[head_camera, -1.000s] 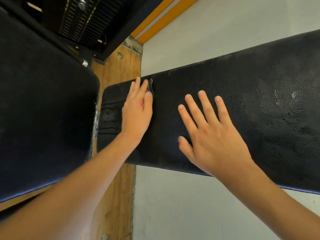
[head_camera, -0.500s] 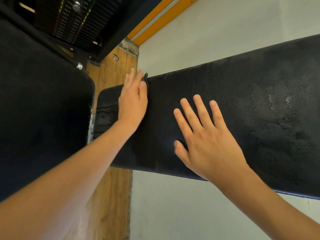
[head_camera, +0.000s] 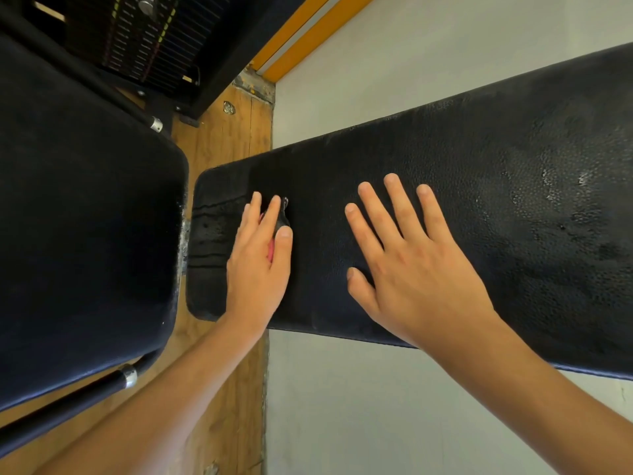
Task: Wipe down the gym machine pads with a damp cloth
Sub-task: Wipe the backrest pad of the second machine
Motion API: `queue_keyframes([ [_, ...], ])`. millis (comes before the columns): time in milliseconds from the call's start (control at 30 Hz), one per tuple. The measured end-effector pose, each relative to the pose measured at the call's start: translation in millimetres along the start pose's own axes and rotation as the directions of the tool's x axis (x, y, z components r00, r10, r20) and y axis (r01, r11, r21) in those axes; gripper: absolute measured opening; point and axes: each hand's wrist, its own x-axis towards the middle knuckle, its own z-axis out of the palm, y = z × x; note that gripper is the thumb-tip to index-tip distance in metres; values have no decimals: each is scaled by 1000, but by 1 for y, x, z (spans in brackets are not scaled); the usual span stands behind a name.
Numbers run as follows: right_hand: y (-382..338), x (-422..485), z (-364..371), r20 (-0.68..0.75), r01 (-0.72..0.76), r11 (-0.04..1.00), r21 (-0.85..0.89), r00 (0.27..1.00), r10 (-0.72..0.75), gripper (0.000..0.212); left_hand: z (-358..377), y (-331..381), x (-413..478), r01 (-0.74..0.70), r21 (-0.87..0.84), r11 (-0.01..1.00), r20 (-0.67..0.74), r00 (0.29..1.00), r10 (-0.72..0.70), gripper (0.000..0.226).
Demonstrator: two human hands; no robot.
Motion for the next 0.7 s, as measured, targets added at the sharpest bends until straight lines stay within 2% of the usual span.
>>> queue_keyframes([
  [400,-1,2,-1,-5,2,1000,-7,1000,-2,76,0,12,99,5,-24,1000,-40,999,-6,46],
  [700,-2,1,1,-12,-1,1000,1,1000,1,76,4,6,36,-11,14,1000,-25,1000,11,46],
])
